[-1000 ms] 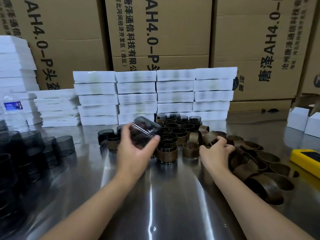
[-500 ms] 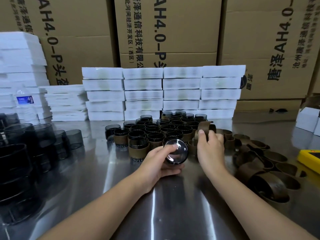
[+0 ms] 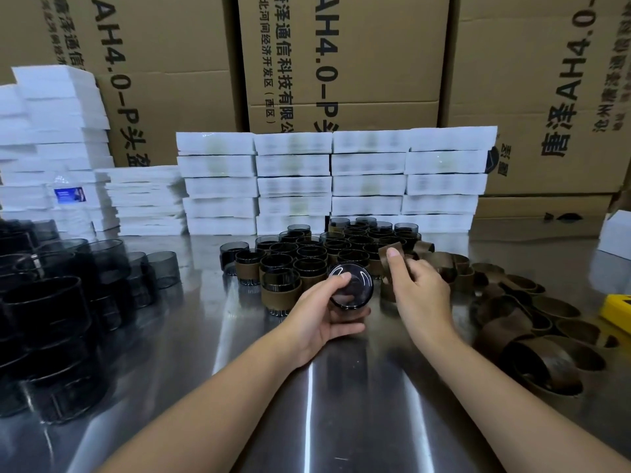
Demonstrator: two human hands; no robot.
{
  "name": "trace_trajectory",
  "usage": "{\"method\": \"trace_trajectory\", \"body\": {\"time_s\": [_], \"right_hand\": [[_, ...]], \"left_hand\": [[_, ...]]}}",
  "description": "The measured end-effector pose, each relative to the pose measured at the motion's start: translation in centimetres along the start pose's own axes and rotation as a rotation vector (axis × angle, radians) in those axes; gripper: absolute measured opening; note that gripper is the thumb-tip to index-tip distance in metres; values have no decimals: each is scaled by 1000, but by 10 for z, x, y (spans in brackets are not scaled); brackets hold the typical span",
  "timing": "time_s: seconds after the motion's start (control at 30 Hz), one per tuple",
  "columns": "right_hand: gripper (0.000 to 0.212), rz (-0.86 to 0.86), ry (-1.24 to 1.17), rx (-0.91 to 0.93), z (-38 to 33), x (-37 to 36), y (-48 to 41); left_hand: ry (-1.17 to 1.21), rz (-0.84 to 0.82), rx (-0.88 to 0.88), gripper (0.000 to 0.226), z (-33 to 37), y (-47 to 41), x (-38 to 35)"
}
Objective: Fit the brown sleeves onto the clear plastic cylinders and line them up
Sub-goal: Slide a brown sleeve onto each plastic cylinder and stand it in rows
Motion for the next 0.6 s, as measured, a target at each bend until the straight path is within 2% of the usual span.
{"method": "trace_trajectory", "body": {"time_s": [0.13,0.27,0.33,0.4,0.6], "right_hand": [[18,-9,-4,45,2,-3,1],[14,11,-100,65,-2,0,1],[30,29,-56,115,-11,3,4],[42,13,-60,136,-18,3,7],[48,-24,-37,197,-28,-5,13]], "left_hand": [[87,34,37,25,-1,-3,10],[134,40,67,55,2,-4,17],[119,21,76,67,2,-4,17],[111,1,49,64,3,-5,17],[95,30,-5,47,2,-8,21]]}}
Point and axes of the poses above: each hand's wrist, its own y-axis away from the middle knuckle, its own x-axis out of the back of the hand, z = x × y, the point moved 7 cm from there along -y, towards the middle knuckle, and after that the axes turned 5 degrees about -z, right-handed, at the moved point
